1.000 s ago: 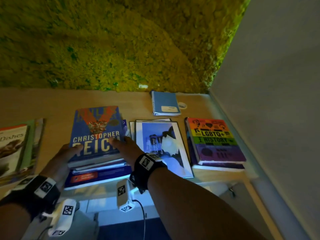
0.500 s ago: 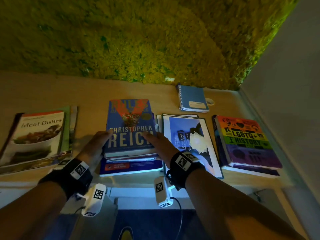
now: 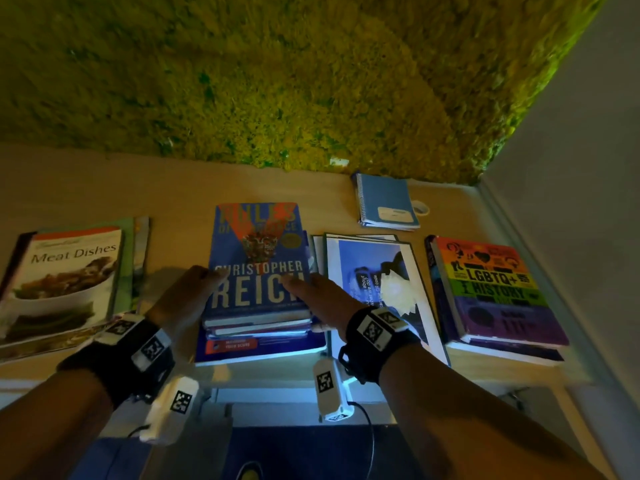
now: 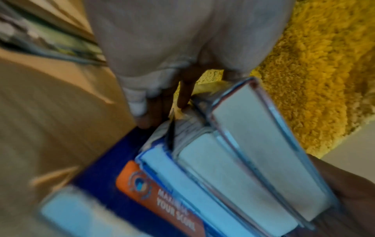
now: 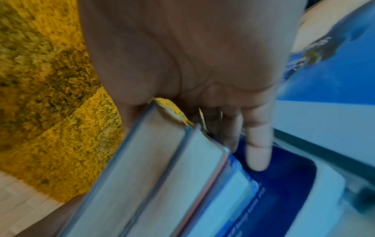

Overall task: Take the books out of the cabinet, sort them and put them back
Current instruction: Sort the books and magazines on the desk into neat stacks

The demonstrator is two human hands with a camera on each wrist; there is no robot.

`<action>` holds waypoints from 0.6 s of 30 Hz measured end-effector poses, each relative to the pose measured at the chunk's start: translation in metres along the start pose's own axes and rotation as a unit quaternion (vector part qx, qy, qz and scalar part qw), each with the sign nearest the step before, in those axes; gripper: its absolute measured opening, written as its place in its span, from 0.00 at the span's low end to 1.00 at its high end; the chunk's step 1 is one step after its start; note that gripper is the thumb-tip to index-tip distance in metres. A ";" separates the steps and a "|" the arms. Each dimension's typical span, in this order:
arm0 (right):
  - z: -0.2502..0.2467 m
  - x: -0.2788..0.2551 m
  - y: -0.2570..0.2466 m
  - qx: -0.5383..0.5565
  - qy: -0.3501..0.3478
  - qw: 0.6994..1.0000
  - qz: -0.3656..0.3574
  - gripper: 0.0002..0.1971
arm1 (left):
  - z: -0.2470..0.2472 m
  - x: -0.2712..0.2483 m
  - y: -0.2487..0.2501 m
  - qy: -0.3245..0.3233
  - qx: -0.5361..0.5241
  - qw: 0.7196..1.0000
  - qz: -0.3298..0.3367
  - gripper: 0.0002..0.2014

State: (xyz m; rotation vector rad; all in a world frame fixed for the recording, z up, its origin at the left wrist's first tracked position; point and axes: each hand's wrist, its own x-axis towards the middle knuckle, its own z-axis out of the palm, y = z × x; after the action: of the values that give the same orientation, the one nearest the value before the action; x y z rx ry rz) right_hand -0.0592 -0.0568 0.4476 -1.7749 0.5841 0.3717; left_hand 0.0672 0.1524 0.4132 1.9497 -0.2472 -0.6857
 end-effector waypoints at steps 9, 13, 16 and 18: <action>-0.102 -0.019 0.024 -0.023 0.074 0.995 -0.056 0.27 | 0.113 -0.005 0.086 0.108 0.074 0.954 0.268 0.27; -0.189 -0.049 0.058 -0.027 0.185 0.977 -0.101 0.20 | 0.225 -0.003 0.137 -0.093 -0.012 0.983 0.157 0.32; -0.260 -0.071 0.100 -0.081 0.262 0.958 -0.082 0.11 | 0.300 0.001 0.165 -0.180 -0.035 0.979 0.087 0.27; -0.301 -0.076 0.139 -0.097 0.340 0.935 -0.031 0.22 | 0.338 0.006 0.173 -0.182 0.024 0.979 0.093 0.27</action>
State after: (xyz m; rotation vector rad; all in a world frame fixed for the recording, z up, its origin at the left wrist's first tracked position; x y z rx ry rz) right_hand -0.2151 -0.3589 0.4604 -2.1049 0.9958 -0.2624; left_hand -0.0972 -0.1882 0.4520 1.8072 -0.6690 -0.9146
